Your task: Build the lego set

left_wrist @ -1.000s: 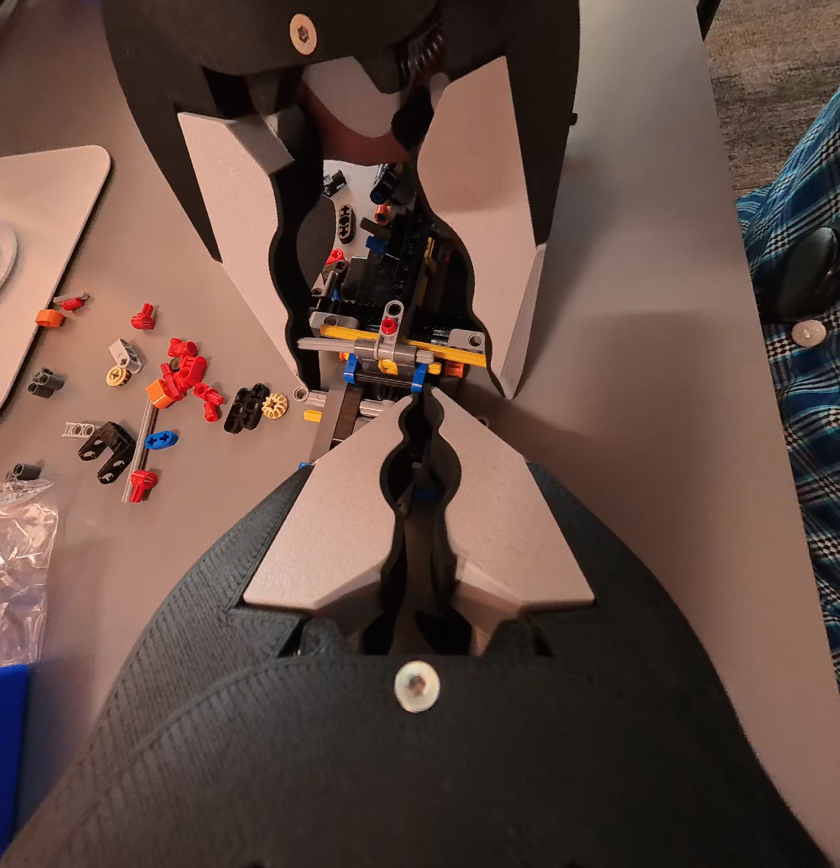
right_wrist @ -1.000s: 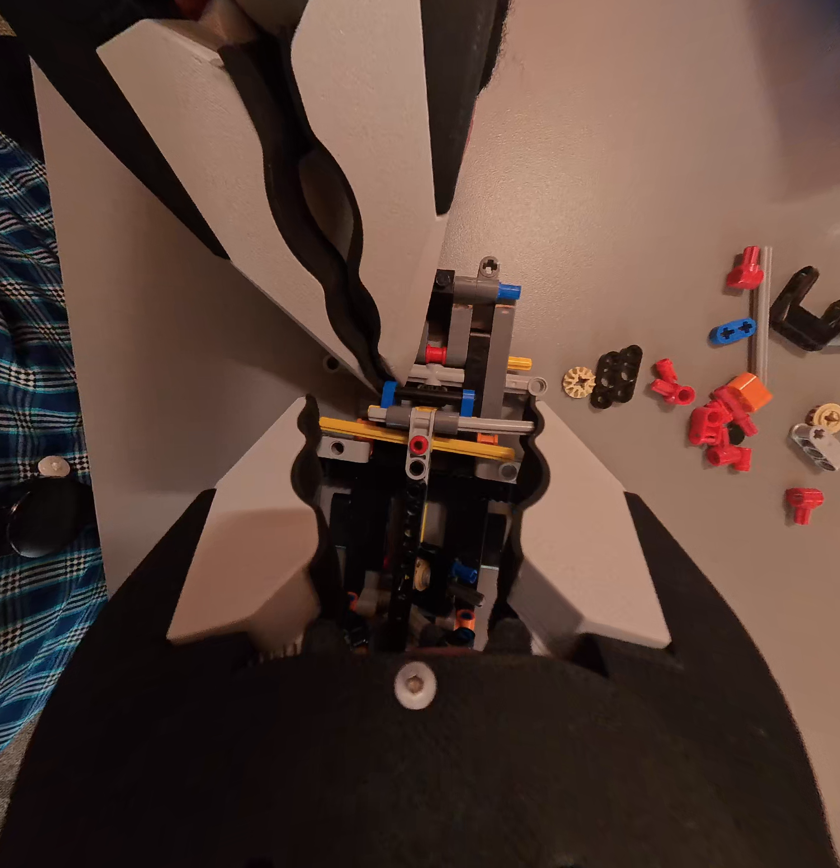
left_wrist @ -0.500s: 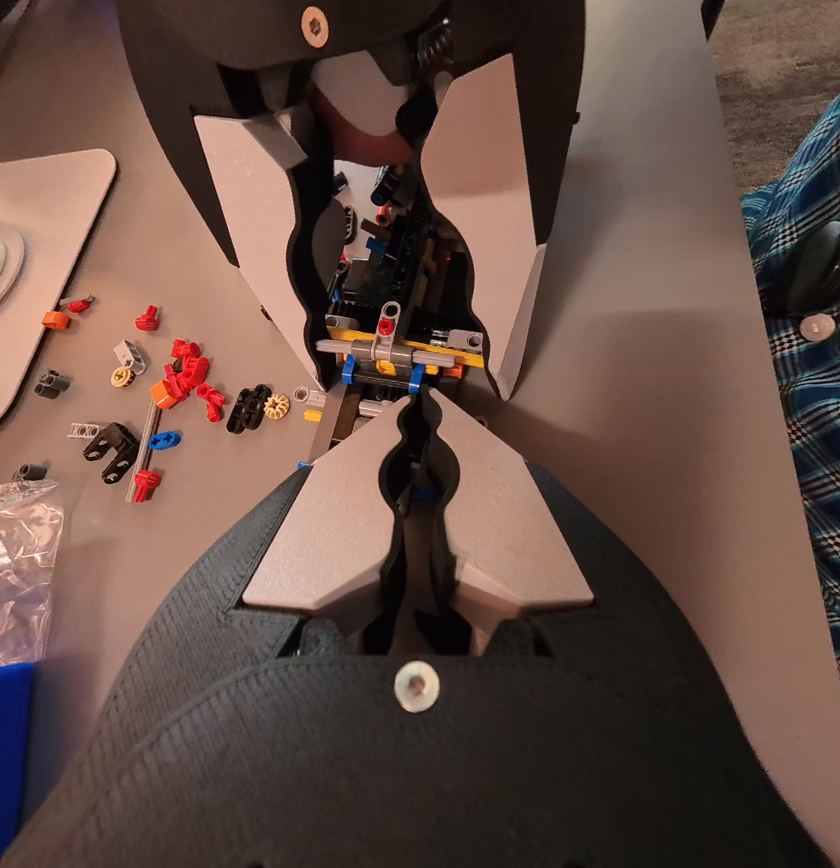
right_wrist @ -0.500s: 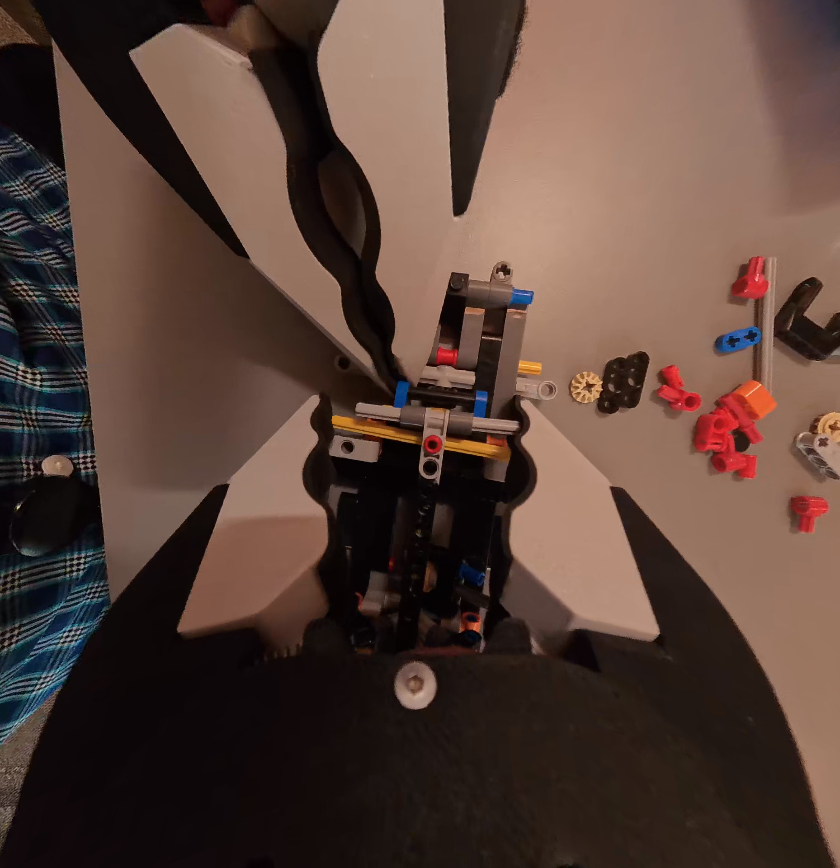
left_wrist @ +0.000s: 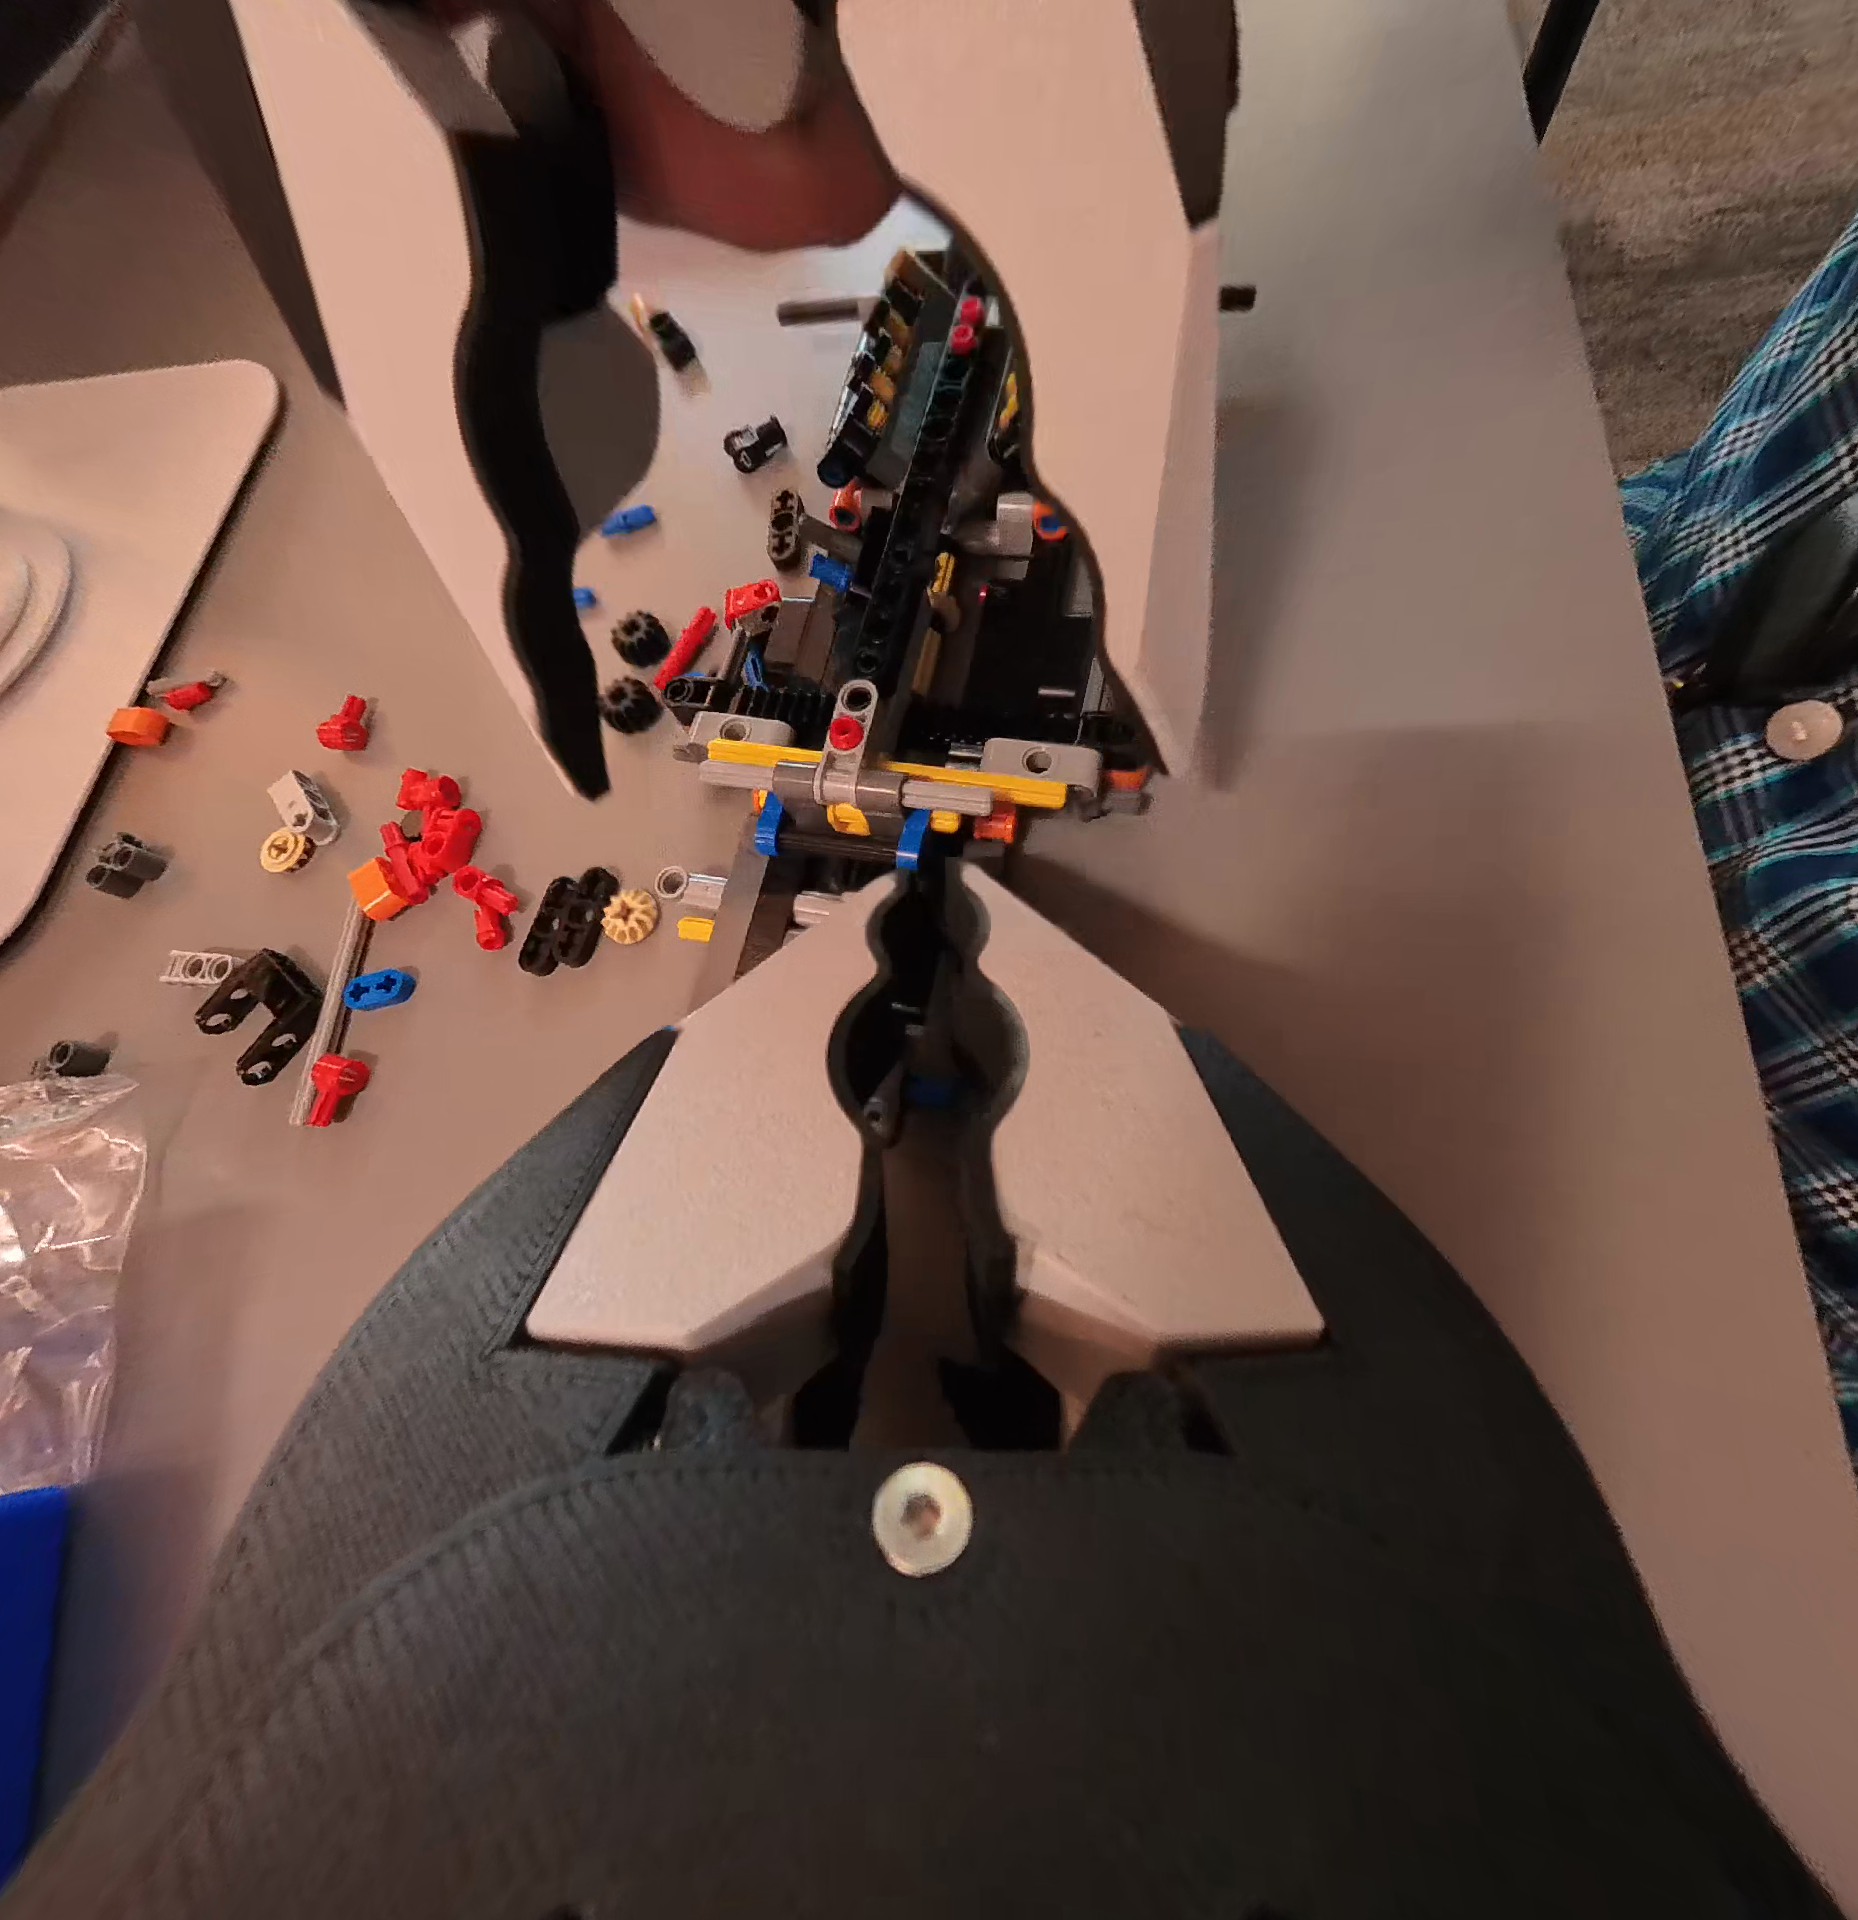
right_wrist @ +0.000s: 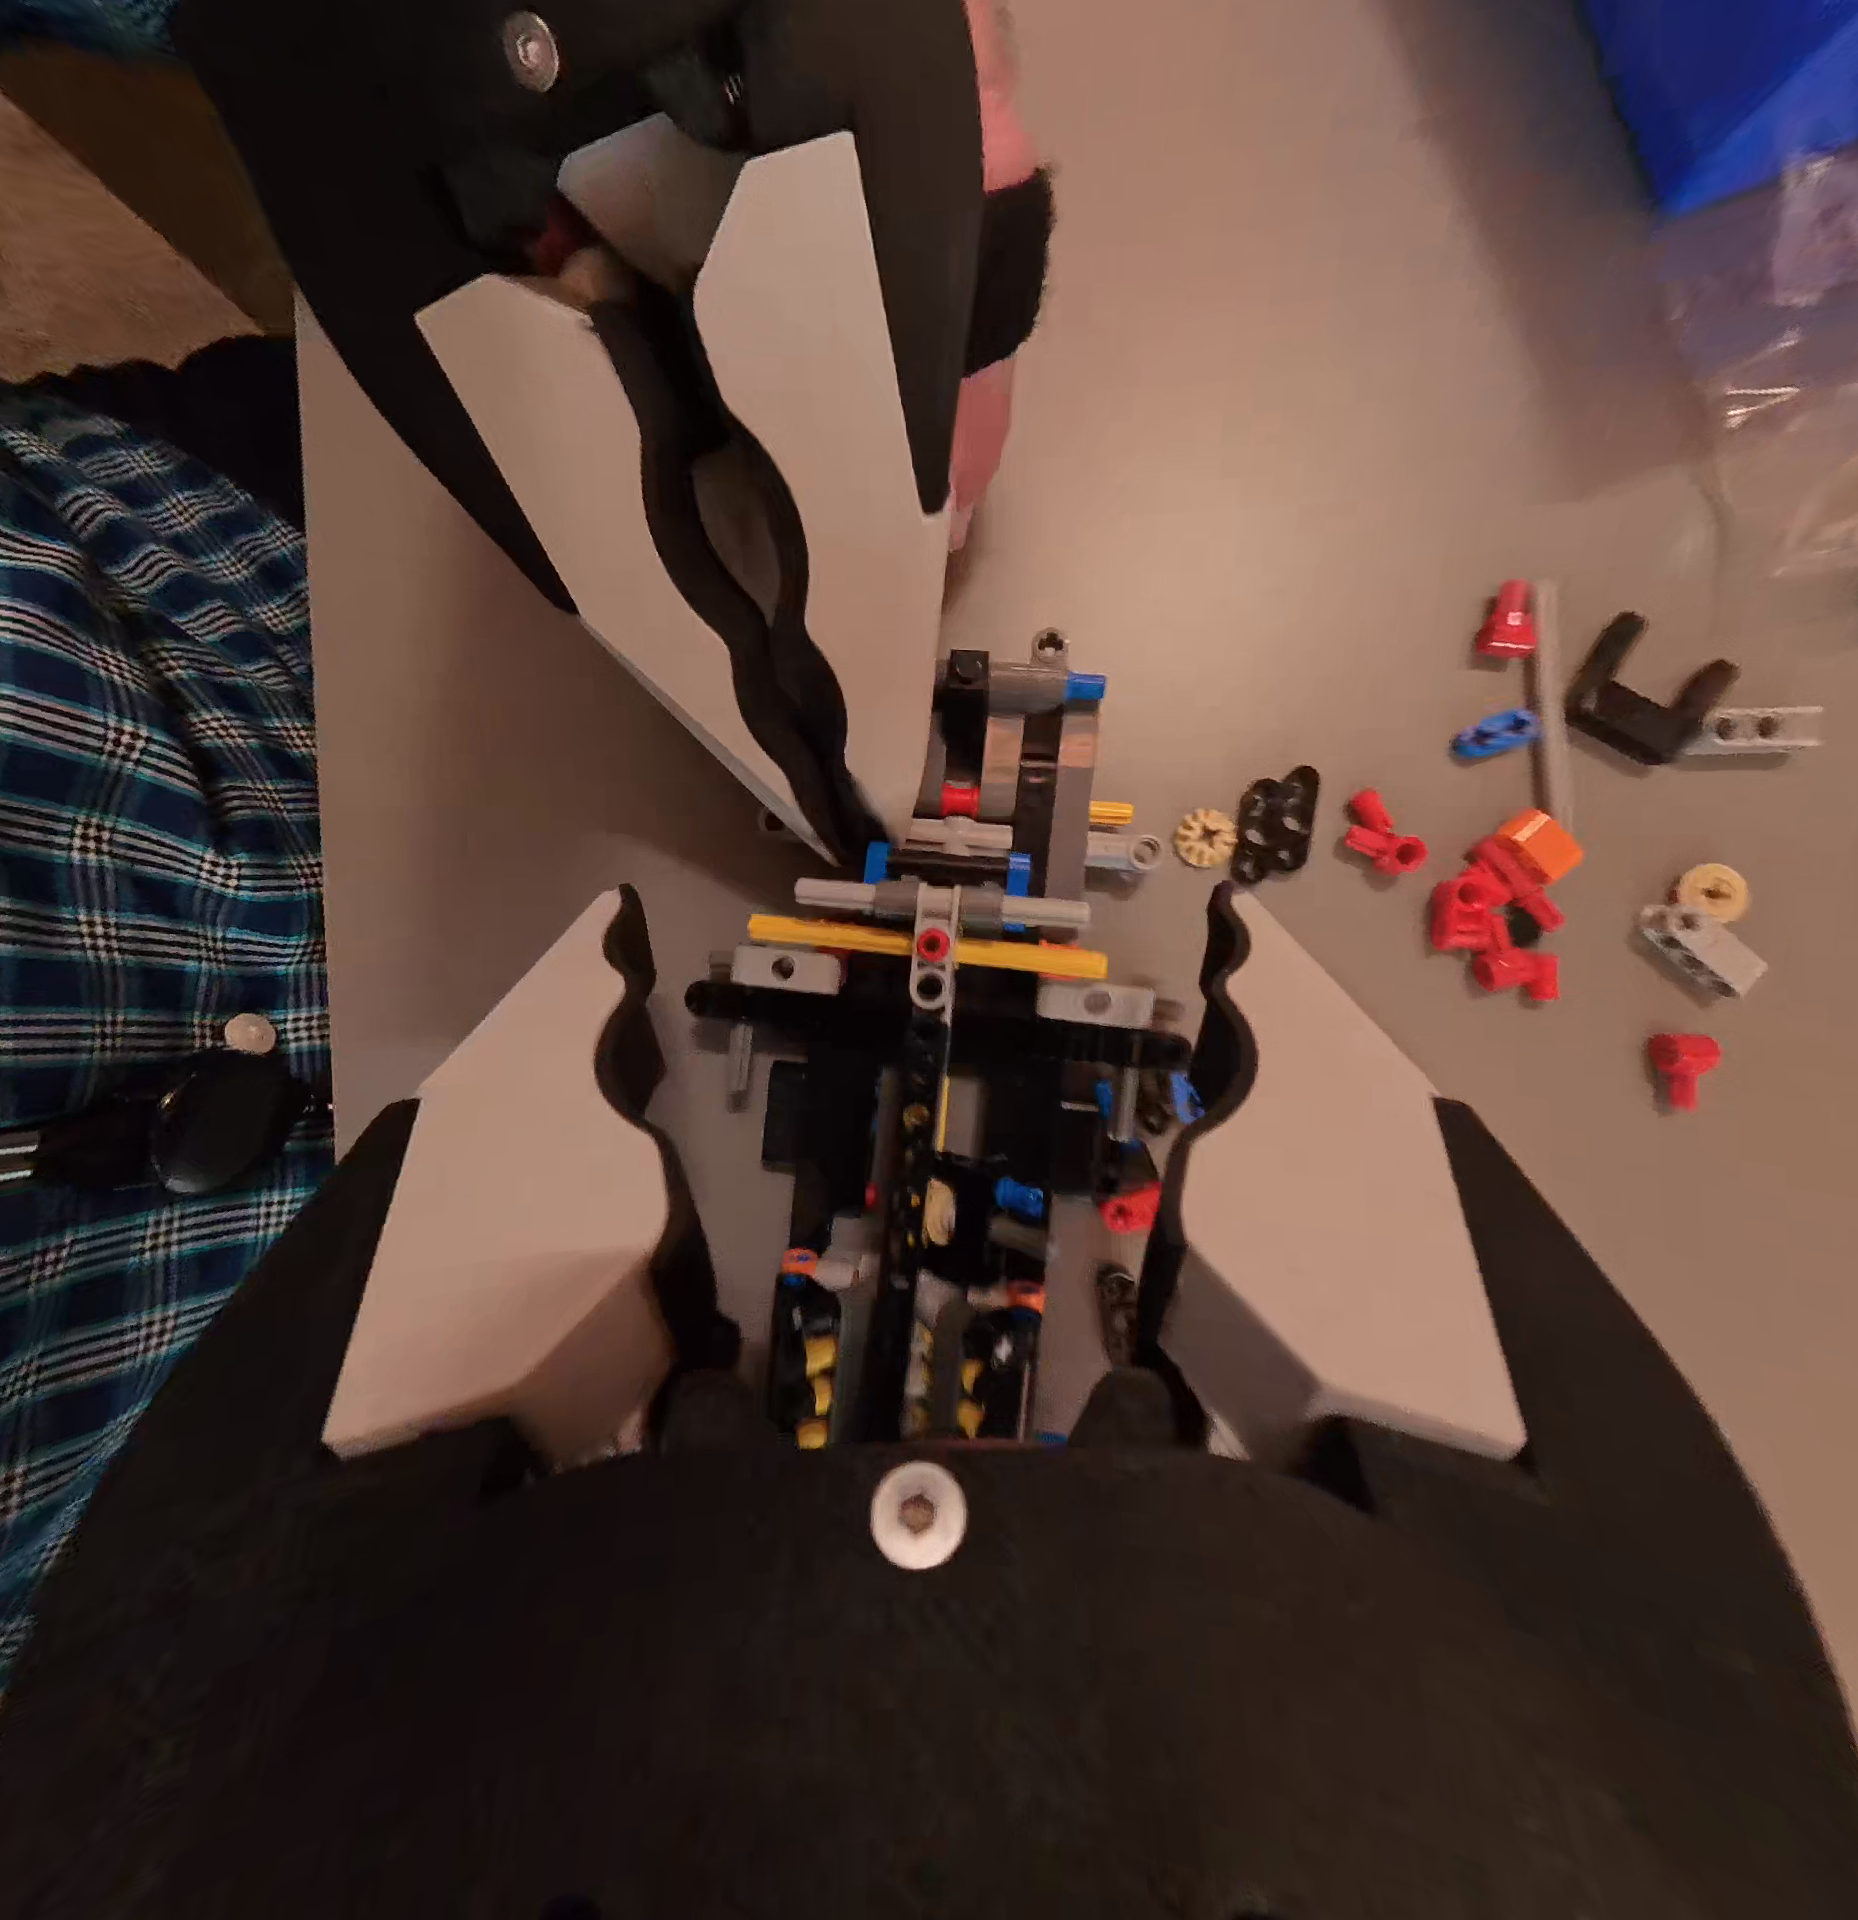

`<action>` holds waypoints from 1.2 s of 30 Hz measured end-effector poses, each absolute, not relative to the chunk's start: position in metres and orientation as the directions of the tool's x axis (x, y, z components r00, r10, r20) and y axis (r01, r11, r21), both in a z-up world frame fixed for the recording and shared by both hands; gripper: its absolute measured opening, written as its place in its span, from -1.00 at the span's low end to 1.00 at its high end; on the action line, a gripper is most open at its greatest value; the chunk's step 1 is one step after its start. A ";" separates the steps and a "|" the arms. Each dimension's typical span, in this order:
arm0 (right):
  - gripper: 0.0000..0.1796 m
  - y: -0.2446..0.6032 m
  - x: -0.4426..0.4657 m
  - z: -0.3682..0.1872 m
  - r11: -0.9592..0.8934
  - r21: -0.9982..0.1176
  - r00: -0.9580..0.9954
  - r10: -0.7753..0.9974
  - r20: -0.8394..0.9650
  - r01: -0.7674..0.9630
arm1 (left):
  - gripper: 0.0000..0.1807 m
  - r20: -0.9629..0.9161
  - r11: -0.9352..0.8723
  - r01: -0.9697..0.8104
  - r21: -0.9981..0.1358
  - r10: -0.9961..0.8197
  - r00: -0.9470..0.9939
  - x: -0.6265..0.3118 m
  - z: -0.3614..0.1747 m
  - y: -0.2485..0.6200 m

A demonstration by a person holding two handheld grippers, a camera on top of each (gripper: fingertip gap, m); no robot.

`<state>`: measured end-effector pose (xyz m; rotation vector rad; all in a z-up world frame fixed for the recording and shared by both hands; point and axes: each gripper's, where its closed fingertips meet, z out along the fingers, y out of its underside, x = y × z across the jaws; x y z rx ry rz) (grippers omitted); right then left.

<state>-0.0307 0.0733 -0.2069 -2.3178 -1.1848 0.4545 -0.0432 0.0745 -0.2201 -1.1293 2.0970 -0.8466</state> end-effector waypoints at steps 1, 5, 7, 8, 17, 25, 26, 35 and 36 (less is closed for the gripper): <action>0.14 0.073 -0.026 -0.201 -0.499 -0.578 0.575 0.816 -0.062 0.646 | -0.92 -0.198 0.421 -0.471 -0.775 -0.870 -0.451 -0.044 -0.217 0.075; 0.11 0.066 -0.004 -0.182 -0.507 -0.607 0.614 0.788 -0.040 0.612 | -0.75 -0.207 0.412 -0.448 -0.794 -0.875 -0.437 -0.045 -0.201 0.074; 0.08 0.059 0.012 -0.183 -0.530 -0.602 0.640 0.768 -0.041 0.598 | -0.58 -0.221 0.417 -0.455 -0.787 -0.879 -0.422 -0.043 -0.197 0.075; 0.07 0.054 0.018 -0.184 -0.547 -0.598 0.652 0.757 -0.053 0.586 | -0.51 -0.233 0.424 -0.470 -0.774 -0.881 -0.412 -0.043 -0.198 0.077; -0.03 0.011 0.060 -0.198 -0.639 -0.603 0.737 0.665 -0.121 0.478 | -0.27 -0.237 0.406 -0.604 -0.686 -0.909 -0.342 -0.052 -0.212 0.097; -0.01 -0.010 0.059 -0.225 -0.656 -0.589 0.722 0.671 -0.169 0.472 | -0.34 -0.161 0.347 -0.685 -0.641 -0.933 -0.323 -0.057 -0.229 0.097; -0.01 -0.011 0.056 -0.225 -0.650 -0.597 0.719 0.674 -0.167 0.471 | -0.36 -0.151 0.336 -0.692 -0.639 -0.937 -0.315 -0.057 -0.230 0.098; -0.15 -0.013 0.019 -0.224 -0.628 -0.642 0.715 0.677 -0.173 0.440 | -0.52 -0.144 0.271 -0.754 -0.598 -0.962 -0.232 -0.081 -0.232 0.128; -0.14 -0.013 0.013 -0.225 -0.625 -0.642 0.711 0.682 -0.174 0.443 | -0.53 -0.148 0.265 -0.758 -0.596 -0.964 -0.221 -0.083 -0.232 0.133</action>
